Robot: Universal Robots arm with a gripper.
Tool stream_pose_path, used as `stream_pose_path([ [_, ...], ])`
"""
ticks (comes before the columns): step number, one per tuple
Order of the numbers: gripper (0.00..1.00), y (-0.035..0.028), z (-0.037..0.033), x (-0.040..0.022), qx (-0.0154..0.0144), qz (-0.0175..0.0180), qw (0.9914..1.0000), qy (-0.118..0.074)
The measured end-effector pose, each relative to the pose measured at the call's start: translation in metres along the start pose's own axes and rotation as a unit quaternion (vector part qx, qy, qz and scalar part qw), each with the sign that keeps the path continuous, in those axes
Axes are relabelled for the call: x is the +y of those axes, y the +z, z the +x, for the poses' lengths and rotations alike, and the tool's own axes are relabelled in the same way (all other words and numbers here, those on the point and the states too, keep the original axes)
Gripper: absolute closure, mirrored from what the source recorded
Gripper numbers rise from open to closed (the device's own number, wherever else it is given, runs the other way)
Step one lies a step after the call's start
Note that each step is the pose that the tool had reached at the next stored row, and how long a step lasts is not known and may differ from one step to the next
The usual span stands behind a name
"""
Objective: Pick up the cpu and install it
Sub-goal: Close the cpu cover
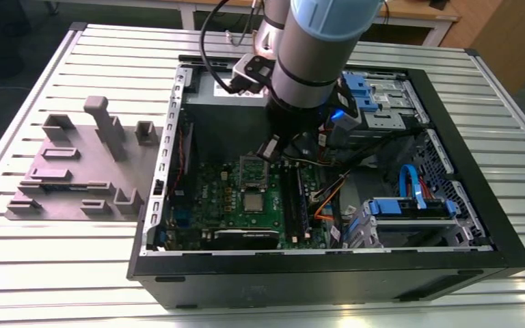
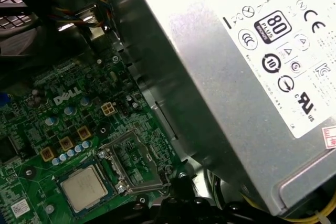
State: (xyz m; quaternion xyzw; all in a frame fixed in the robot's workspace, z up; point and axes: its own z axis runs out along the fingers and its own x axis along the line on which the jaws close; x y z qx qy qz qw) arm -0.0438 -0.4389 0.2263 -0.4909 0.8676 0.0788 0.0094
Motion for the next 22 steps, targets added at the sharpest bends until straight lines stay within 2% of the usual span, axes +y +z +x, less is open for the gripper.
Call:
stream_pose_path([
  [6,0.9,-0.0035,-0.0001,0.001,0.0031,0.002,0.99999,0.0],
  [10,0.9,-0.0039,0.0001,0.0014,0.0091,0.0056,0.99994,0.001],
  [13,0.9,-0.0046,0.0004,0.0019,0.0118,0.0071,0.9999,0.001],
  [22,0.9,-0.0096,0.0003,0.0033,0.0121,0.0074,0.9999,0.001],
])
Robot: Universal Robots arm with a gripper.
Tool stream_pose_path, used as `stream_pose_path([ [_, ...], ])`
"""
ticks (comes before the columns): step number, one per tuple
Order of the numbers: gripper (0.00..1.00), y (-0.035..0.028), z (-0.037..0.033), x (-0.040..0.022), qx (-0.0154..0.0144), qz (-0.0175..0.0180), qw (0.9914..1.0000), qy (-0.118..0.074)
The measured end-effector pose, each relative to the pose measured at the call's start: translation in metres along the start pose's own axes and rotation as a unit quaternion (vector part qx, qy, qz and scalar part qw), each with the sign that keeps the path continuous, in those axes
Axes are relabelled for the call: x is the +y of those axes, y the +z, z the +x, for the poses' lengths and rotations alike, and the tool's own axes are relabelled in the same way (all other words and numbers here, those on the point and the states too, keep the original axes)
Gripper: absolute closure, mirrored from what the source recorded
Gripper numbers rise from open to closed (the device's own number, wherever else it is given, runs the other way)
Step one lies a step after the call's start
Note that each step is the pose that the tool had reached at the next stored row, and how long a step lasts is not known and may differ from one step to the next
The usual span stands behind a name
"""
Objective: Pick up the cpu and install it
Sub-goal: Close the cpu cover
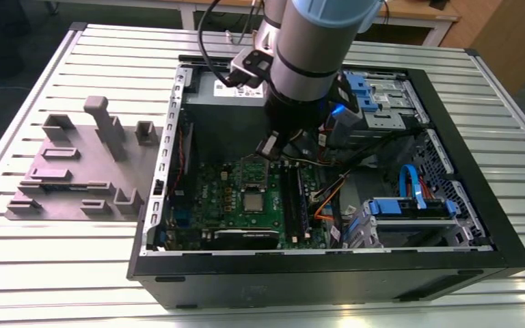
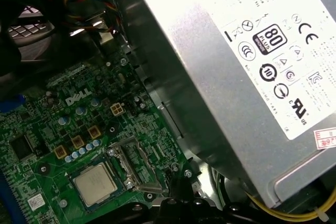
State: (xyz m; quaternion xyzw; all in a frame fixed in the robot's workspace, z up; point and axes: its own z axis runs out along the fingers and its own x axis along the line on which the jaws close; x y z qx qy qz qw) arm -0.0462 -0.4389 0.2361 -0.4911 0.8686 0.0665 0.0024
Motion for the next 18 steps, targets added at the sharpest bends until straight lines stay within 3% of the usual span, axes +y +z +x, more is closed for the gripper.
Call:
stream_pose_path([
  [18,0.9,-0.0064,0.0007,0.0027,0.0001,-0.0001,1.0,-0.001],
])
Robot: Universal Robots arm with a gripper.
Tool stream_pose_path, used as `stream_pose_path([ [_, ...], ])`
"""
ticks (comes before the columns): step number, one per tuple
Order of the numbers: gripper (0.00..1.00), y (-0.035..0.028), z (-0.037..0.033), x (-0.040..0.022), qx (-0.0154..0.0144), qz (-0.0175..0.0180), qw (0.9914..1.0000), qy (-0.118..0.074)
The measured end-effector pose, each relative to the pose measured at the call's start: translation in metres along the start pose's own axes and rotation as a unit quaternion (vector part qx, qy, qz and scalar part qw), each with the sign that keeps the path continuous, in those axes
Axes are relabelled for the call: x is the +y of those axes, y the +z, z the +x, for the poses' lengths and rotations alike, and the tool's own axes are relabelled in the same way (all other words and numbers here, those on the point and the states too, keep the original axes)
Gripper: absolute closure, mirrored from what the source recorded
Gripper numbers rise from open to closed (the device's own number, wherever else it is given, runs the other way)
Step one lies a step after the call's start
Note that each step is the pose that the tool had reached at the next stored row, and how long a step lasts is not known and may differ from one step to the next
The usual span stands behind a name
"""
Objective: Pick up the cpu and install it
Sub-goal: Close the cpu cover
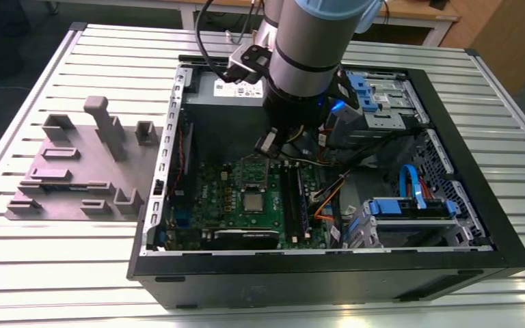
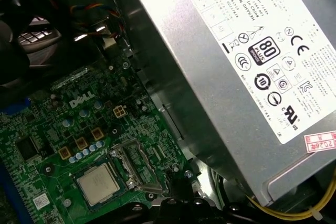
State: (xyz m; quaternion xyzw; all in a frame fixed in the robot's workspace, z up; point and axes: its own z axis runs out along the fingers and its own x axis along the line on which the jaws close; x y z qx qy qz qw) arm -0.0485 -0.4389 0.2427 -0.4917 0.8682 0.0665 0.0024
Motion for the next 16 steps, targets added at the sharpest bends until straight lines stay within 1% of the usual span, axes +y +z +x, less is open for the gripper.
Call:
stream_pose_path([
  [6,0.9,-0.0019,-0.0001,0.0002,0.0,0.0,1.0,0.0],
  [7,0.9,-0.0023,0.0001,0.0003,0.0004,0.0002,1.0,0.0],
  [16,0.9,-0.0024,0.0026,0.0003,0.0006,0.0003,1.0,0.0],
])
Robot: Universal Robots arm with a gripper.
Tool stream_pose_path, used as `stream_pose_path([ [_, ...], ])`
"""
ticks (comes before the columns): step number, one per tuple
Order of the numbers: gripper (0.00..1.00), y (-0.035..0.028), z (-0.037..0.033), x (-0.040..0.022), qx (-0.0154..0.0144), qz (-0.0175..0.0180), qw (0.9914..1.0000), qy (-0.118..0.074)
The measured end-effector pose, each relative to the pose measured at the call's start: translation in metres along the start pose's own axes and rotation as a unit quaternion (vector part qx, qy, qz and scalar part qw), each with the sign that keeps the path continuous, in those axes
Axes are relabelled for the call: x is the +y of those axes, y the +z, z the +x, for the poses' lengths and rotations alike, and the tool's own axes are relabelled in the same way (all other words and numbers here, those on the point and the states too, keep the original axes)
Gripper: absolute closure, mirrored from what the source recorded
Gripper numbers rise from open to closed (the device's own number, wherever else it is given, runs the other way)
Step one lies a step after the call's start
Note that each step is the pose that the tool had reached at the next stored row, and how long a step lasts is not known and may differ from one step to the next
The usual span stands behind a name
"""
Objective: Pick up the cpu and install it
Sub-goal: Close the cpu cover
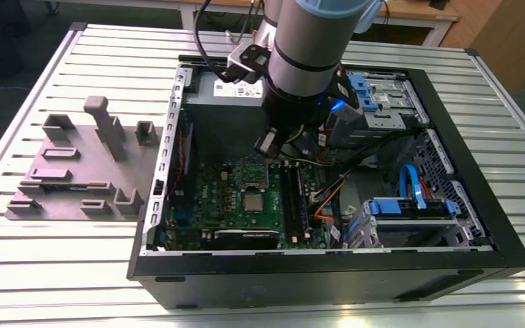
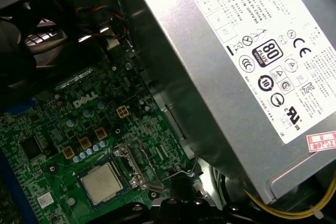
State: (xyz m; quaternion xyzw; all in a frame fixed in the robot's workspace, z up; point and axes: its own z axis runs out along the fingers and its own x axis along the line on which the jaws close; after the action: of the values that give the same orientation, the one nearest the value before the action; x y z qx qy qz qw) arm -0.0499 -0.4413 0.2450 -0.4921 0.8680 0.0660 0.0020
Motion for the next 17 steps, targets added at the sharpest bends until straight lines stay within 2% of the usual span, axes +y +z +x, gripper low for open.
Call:
stream_pose_path([
  [17,0.9,-0.0008,0.0063,-0.0033,-0.0001,0.0,1.0,0.0],
])
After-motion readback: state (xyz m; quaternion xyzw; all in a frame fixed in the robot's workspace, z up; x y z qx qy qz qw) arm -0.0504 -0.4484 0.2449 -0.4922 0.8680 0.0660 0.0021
